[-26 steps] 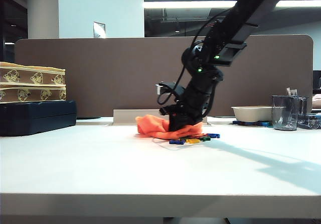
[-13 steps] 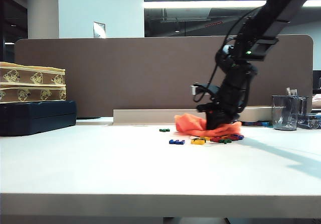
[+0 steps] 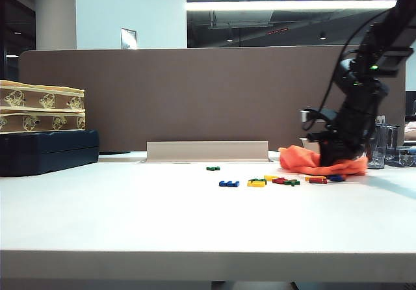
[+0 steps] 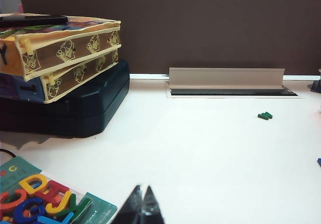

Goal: Use an orange cloth to wipe the letter magnets on the table away for a distance.

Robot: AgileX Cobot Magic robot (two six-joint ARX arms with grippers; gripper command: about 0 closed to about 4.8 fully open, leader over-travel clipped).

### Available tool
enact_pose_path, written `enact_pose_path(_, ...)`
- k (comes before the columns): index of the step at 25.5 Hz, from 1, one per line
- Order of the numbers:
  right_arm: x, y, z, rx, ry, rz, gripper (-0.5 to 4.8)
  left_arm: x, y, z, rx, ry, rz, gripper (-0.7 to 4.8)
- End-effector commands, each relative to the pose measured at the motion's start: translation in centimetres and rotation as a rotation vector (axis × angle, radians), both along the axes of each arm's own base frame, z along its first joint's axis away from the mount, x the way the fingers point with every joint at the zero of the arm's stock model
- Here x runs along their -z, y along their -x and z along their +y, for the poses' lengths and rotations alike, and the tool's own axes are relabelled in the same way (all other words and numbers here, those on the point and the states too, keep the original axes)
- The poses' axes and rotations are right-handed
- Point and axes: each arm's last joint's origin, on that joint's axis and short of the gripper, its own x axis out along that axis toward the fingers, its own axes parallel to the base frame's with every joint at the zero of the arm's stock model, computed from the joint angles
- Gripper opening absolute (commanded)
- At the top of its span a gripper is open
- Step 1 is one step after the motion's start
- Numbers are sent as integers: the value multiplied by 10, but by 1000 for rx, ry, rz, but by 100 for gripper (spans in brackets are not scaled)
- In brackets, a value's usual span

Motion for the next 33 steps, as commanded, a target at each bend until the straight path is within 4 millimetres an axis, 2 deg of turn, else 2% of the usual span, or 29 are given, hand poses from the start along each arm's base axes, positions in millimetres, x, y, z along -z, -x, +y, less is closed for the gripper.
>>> enact_pose_path(1,1,2,-19,21,-40,22,92,-2,0,0,3,3,-11,-5)
enact_pose_path(5,0,1,-40,65,-109,14,83,-2,0,0,3,3,-10,-5)
enact_pose_path(7,-8,-1,-44,55,-206,-20,83,-2,0,0,3,3,-10,-5)
enact_pose_path(11,-41,-1,-33,-55,-348,-138,51,-2,0,0,3,3,-7,-5)
enact_pose_path(14,-77,9,-17,-141,-398,-196,51,-1,0,0,3,3,4,-5)
enact_pose_path(18,-108,24,5,-214,-423,-220,51,0,0,0,3,3,12,-5)
enact_pose_path(20,-127,37,29,-267,-429,-216,51,0,0,0,3,3,13,-5)
enact_pose_path(21,-135,45,48,-308,-431,-206,52,0,0,0,3,3,13,-5)
enact_pose_path(24,-141,62,92,-416,-413,-173,52,0,0,0,3,3,12,-5)
enact_pose_path(26,-137,73,121,-440,-371,-124,52,0,0,0,4,3,11,-5)
enact_pose_path(27,-132,81,139,-465,-291,-111,52,0,0,0,4,3,11,-5)
enact_pose_path(30,-121,96,173,-525,-161,-84,52,0,0,0,6,3,12,-5)
enact_pose_path(33,-105,109,196,-566,-132,-45,52,0,0,0,7,3,11,-5)
